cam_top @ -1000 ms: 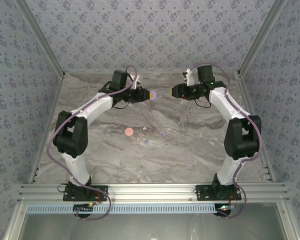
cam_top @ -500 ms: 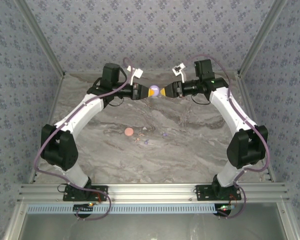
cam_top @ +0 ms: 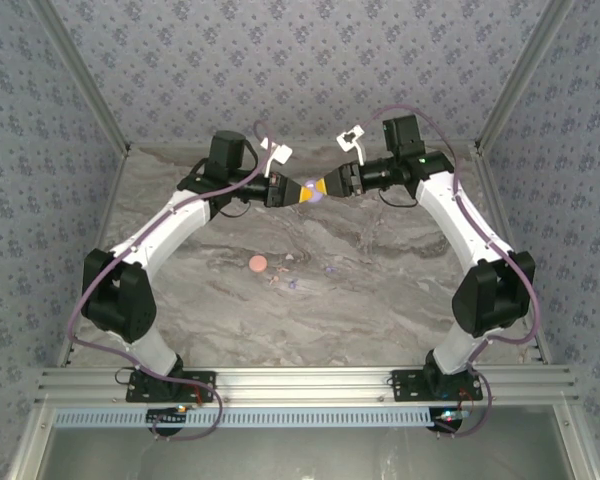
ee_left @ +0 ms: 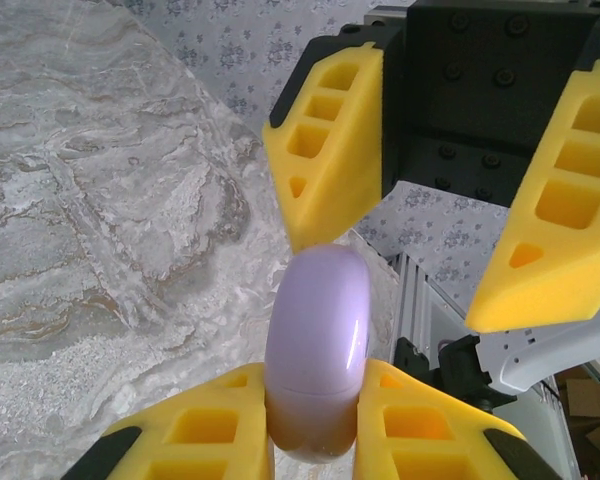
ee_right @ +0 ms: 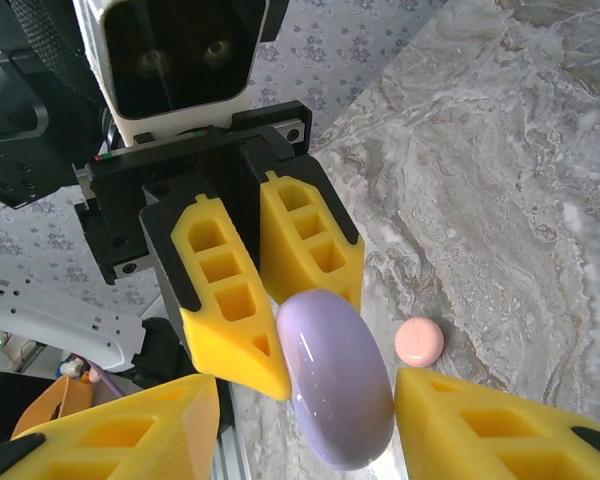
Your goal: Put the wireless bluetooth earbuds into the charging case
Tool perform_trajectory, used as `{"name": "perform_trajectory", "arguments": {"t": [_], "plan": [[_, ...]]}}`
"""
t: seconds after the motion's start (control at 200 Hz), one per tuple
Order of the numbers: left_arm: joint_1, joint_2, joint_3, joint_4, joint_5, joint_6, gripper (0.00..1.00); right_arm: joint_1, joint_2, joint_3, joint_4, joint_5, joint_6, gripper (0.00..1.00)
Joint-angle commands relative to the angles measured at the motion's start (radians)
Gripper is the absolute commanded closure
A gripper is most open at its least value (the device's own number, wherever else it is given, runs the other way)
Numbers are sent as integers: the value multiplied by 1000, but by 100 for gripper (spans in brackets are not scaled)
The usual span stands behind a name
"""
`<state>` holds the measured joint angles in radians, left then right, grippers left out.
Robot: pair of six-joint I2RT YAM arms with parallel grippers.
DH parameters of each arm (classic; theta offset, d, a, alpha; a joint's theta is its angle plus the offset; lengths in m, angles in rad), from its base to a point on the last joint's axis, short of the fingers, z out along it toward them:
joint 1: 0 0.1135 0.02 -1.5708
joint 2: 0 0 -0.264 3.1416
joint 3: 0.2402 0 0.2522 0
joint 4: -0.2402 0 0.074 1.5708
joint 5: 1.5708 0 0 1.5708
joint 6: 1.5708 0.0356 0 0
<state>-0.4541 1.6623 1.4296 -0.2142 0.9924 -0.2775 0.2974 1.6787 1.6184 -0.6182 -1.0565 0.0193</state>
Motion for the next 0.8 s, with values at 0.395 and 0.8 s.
{"name": "perform_trajectory", "arguments": {"t": [0.395, 0.8], "plan": [[-18, -50, 16, -7, 30, 23, 81, 17, 28, 38, -57, -37, -39, 66], [-21, -64, -29, 116, 28, -61, 68, 14, 5, 22, 12, -73, 22, 76]]}}
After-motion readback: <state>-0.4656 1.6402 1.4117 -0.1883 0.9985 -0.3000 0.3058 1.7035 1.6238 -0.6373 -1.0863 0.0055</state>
